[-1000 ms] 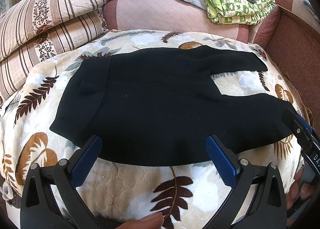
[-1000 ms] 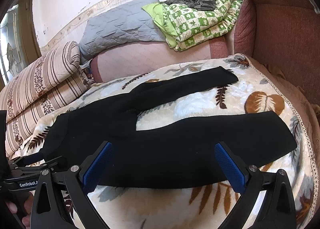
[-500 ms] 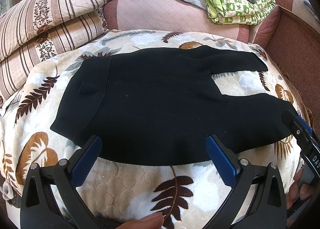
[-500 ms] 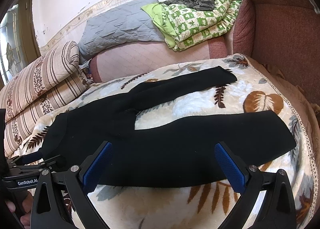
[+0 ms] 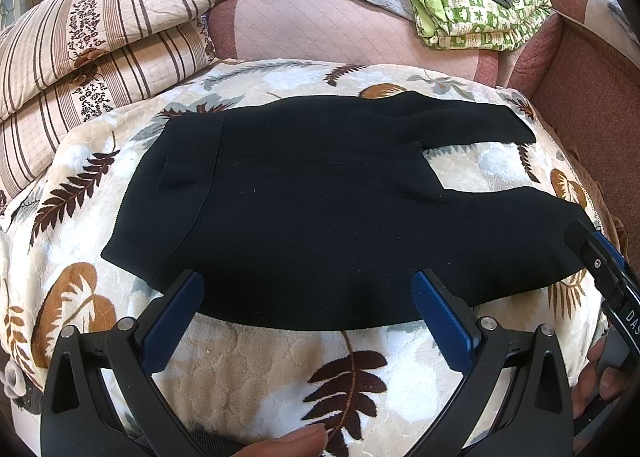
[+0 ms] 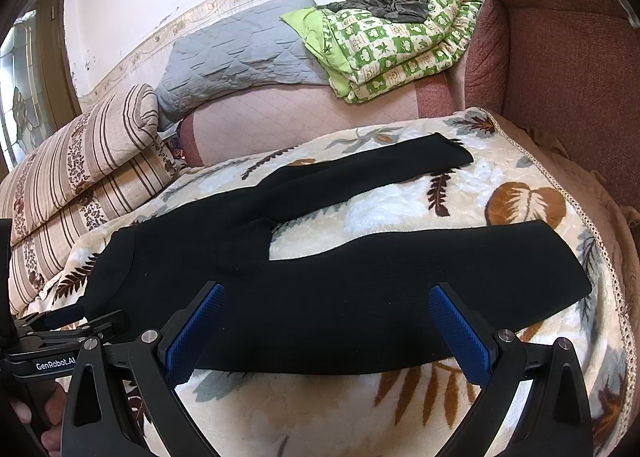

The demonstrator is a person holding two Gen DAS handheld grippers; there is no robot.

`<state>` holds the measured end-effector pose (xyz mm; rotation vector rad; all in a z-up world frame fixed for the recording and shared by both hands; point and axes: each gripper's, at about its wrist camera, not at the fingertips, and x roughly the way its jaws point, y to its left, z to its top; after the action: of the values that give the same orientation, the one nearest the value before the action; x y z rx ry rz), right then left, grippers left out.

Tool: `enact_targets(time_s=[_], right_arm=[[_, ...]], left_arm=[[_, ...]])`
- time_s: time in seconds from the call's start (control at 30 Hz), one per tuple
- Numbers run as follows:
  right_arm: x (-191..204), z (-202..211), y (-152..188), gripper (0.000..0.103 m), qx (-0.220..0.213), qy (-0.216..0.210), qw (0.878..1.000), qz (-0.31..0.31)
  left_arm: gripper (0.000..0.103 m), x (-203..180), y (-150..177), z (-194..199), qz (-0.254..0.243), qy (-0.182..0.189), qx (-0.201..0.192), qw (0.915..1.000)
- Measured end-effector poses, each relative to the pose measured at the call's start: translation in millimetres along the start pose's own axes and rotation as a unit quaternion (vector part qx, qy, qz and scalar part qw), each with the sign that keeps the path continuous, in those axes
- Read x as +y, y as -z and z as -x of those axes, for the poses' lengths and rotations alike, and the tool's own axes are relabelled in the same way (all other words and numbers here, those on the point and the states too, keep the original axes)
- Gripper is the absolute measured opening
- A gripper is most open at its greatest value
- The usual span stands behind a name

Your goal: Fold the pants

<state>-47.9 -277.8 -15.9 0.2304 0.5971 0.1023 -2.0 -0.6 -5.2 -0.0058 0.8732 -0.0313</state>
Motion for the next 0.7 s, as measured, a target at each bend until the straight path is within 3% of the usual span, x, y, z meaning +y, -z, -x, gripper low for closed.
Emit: enact_targets(time_s=[0.43,0.7], right_arm=[[-1.4,0.4,-0.1,0.102,-0.004,0.000,1.000,-0.005],[-5.1,7.3,-2.2,0.102,-0.025,-0.008,0.999,-0.021]], left_arm=[[0.103,-0.2,2.2,-1.1,0.005,0.008,0.006,0.9999],[0.103,-10.0,1.4,11.1,-0.018,-0.017,-0.002,0.9997]])
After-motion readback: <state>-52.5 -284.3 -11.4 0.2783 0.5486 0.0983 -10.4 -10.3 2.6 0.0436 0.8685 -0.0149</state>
